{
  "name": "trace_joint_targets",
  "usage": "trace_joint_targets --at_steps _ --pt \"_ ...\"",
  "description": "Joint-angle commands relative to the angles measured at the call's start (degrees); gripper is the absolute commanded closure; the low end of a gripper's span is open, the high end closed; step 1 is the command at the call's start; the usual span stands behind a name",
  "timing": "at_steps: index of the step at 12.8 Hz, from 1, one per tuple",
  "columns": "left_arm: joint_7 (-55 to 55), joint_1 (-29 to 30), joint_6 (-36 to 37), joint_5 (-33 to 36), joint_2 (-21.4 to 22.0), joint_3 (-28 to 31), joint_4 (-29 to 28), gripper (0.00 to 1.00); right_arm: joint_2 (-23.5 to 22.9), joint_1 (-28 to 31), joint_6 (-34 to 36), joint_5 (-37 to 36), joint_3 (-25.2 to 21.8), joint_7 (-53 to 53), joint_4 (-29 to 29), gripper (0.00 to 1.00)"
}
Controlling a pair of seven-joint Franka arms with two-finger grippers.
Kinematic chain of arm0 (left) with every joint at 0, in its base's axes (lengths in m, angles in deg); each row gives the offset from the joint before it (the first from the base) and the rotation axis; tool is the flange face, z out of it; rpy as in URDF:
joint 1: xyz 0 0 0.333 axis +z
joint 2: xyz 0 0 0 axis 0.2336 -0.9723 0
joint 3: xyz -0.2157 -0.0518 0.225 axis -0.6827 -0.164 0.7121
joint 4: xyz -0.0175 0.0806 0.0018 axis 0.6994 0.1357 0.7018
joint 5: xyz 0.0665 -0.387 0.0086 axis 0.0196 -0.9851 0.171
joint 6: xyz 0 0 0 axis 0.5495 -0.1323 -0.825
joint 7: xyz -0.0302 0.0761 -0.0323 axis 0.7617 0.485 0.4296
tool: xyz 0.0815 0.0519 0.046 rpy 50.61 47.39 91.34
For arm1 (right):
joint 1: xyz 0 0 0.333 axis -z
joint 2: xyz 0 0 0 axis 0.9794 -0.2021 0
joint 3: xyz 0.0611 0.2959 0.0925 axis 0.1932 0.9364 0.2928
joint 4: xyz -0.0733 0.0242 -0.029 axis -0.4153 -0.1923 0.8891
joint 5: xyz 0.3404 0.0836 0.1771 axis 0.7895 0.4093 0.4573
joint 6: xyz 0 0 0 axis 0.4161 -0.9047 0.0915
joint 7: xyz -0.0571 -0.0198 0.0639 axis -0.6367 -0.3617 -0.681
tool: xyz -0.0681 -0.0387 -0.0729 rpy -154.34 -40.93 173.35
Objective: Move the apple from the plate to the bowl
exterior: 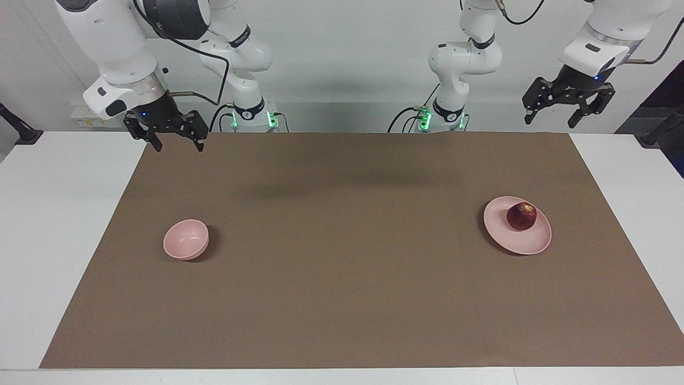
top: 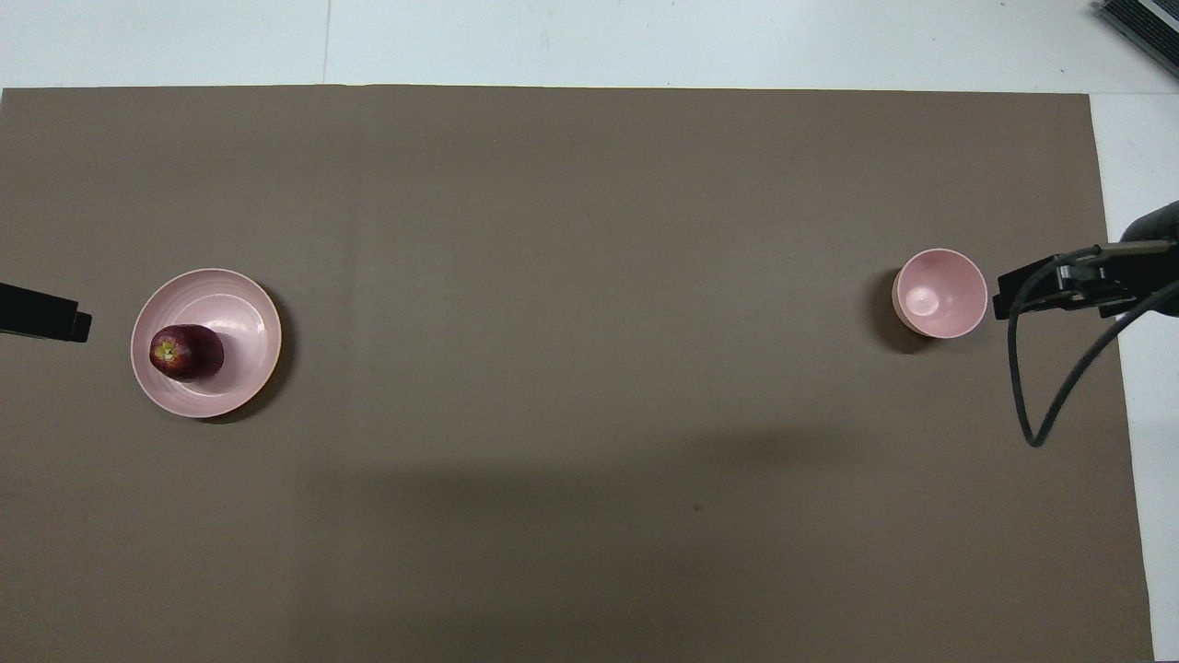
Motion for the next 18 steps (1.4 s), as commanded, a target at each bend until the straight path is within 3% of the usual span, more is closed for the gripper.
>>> trace_joint_targets --at_steps 1,18 --pt "-0.17 -0.4 0.31 -0.49 0.8 0.36 -0.52 0.0 -0.02 0.51 0.55 -0.14 0.5 -0.08 -0.22 0.0" --pt "3.79 0.3 -3.56 -2.86 1.15 0.62 -3.15 0.0 -0.02 0.51 0.64 -0.14 0.5 -0.08 -0.22 0.0"
